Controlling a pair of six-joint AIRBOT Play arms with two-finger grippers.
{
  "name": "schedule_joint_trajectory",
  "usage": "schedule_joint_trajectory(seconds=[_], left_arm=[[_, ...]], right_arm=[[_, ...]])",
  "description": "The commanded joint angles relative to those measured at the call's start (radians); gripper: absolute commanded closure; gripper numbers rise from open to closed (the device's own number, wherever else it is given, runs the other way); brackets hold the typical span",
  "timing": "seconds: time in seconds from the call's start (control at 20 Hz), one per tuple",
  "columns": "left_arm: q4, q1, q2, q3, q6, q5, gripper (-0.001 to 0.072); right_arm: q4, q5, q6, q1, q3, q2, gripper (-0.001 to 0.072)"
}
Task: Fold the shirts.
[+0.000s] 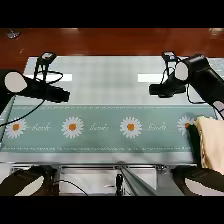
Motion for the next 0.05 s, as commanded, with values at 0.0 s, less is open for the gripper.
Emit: schedule_joint_trajectory(seconds=[0.0], left_arm=[[0.002, -0.001, -0.001, 0.0, 0.0, 0.001, 0.0679]], right_arm=[[-0.002, 0.001, 0.002, 0.001, 0.001, -0.001, 0.0686]])
